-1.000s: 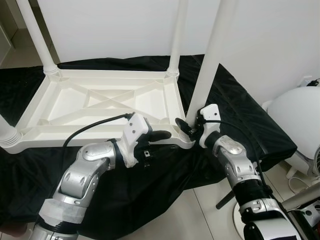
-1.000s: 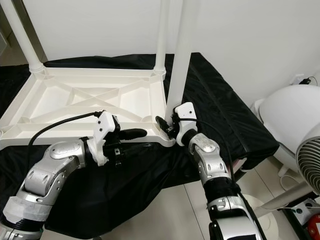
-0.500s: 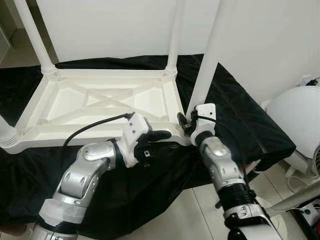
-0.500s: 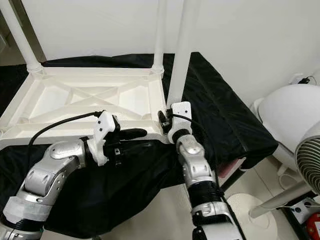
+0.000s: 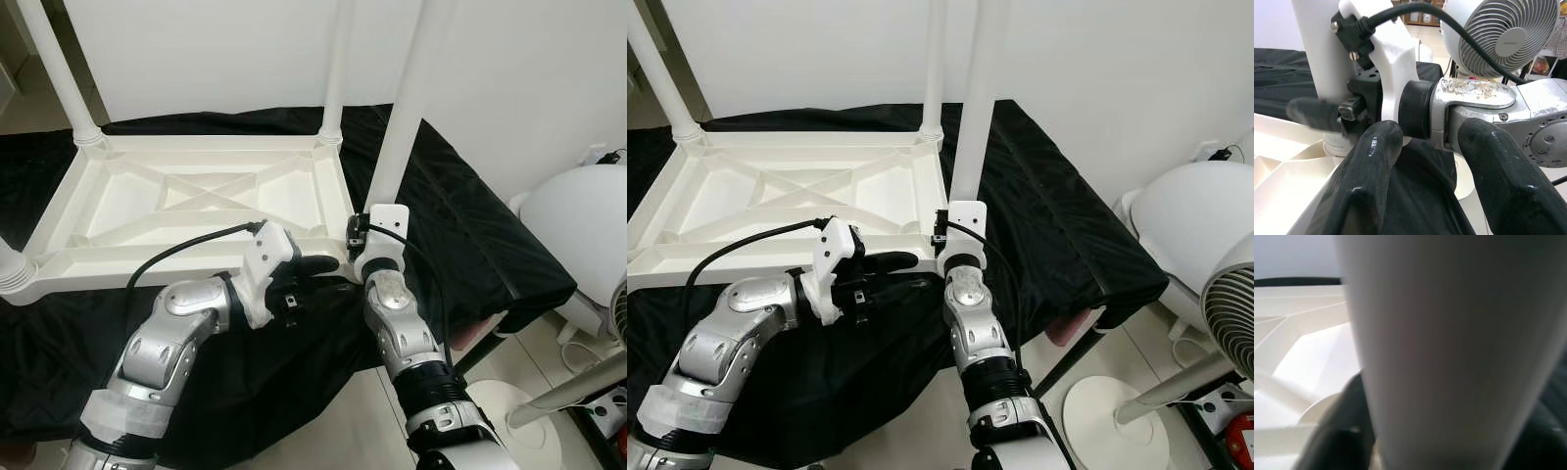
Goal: Building children table
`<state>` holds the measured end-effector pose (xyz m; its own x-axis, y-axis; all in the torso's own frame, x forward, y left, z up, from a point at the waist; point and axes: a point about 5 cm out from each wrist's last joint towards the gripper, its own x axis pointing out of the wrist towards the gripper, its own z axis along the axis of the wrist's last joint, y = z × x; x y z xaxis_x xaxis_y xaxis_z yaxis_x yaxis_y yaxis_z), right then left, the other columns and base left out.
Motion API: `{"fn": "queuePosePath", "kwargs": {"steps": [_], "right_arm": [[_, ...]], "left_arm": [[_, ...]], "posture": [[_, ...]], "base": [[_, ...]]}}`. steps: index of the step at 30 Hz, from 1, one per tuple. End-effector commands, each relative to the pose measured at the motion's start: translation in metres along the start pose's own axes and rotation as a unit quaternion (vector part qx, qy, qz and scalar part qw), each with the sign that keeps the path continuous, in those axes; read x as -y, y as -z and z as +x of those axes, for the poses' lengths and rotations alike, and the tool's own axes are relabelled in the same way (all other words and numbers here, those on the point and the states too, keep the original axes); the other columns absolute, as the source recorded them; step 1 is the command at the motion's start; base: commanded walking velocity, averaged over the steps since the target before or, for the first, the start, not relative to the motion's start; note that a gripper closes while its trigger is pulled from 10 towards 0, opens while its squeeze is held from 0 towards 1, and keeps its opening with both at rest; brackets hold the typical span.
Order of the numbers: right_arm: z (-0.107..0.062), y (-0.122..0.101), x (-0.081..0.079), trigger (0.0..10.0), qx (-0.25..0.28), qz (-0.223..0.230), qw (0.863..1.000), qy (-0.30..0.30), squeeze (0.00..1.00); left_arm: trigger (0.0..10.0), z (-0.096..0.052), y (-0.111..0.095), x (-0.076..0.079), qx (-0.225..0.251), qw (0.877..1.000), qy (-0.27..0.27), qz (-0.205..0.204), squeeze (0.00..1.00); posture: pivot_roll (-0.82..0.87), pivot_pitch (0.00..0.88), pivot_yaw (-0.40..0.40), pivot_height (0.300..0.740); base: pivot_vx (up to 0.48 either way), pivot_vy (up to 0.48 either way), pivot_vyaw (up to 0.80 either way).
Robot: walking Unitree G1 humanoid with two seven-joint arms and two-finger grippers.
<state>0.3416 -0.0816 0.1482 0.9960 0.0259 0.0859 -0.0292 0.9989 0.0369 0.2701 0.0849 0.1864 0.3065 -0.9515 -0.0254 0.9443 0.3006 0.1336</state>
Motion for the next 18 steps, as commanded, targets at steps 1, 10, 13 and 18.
{"fn": "queuePosePath", "kwargs": {"steps": [1,10,13,18], "right_arm": [[-0.004,0.002,0.003,10.0,0.004,0.012,1.0,-0.008,1.0],[-0.017,0.001,0.011,10.0,0.022,0.029,0.999,-0.003,1.0],[-0.022,0.002,0.013,10.0,0.025,0.028,0.999,-0.002,0.92],[-0.042,0.007,0.02,10.0,0.024,0.021,0.999,-0.004,0.0]], "left_arm": [[10.0,0.0,0.001,-0.004,-0.006,0.999,-0.044,0.0,0.0],[10.0,0.002,0.002,-0.009,0.006,0.996,-0.083,0.007,0.0],[10.0,0.003,0.001,-0.012,0.011,0.995,-0.1,0.011,0.0],[10.0,0.002,-0.004,-0.027,0.034,0.984,-0.172,0.012,0.0]], "posture": [[0.06,0.052,-0.025,0.74],[0.06,0.048,-0.037,0.74],[0.06,0.048,-0.037,0.74],[0.05,0.044,-0.044,0.74]], "base": [[0.0,0.0,0.0],[0.0,0.0,0.0],[0.0,0.0,0.0],[0.0,0.0,0.0]]}}
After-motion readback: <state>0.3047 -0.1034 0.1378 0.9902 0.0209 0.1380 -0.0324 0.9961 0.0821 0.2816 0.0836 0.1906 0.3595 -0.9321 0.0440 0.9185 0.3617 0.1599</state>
